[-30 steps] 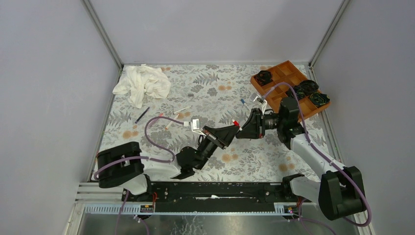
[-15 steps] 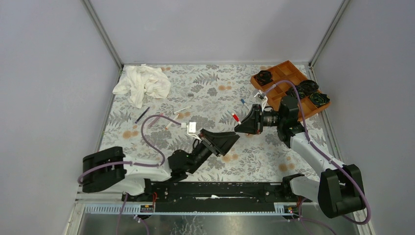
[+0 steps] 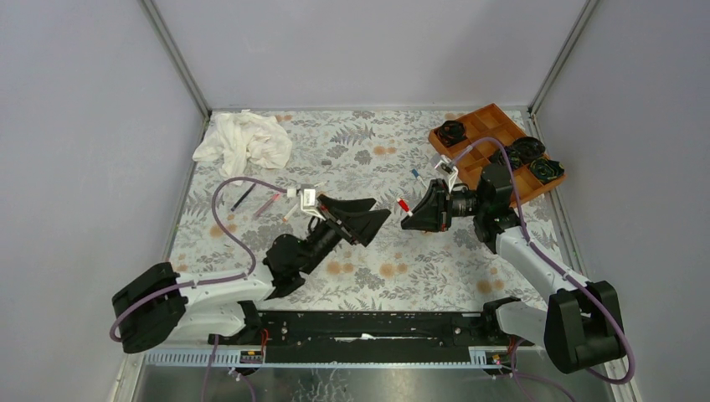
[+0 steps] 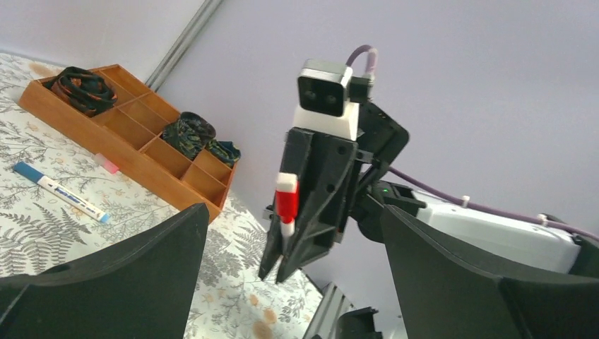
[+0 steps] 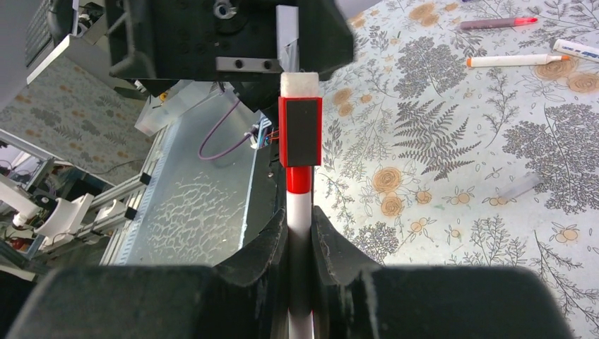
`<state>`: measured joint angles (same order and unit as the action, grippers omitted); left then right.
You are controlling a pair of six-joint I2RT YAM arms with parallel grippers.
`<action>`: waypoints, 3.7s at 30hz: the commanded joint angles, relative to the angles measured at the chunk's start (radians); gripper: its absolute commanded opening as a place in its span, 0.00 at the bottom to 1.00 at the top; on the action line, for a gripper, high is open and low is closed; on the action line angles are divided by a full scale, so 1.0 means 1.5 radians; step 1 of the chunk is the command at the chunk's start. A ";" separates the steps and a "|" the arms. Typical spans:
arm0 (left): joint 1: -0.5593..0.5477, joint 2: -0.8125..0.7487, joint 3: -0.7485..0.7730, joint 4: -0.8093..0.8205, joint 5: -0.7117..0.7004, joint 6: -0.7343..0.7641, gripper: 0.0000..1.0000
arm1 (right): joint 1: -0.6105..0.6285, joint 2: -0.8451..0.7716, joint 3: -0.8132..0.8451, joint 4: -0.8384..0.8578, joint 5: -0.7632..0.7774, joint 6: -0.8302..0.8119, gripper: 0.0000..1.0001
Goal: Insert the pens into the pen caps
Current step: Press the pen cap onto the pen.
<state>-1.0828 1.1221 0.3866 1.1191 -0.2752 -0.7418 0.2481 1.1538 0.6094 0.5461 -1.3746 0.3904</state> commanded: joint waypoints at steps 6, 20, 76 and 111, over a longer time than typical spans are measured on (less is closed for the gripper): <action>0.055 0.134 0.080 0.103 0.172 0.009 0.99 | 0.011 -0.007 0.020 0.038 -0.028 0.005 0.00; 0.073 0.228 0.130 0.162 0.124 -0.057 0.71 | 0.012 -0.006 0.022 0.034 -0.021 0.006 0.00; 0.069 0.259 0.129 0.137 0.121 -0.202 0.23 | 0.029 0.045 0.093 -0.275 0.029 -0.239 0.00; 0.077 -0.245 -0.016 -0.260 0.086 0.193 0.99 | 0.036 0.078 0.249 -1.068 -0.173 -1.114 0.00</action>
<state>-0.9688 0.8040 0.3744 0.8211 -0.1123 -0.5629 0.2951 1.2564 0.9340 -0.9230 -1.5311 -1.1225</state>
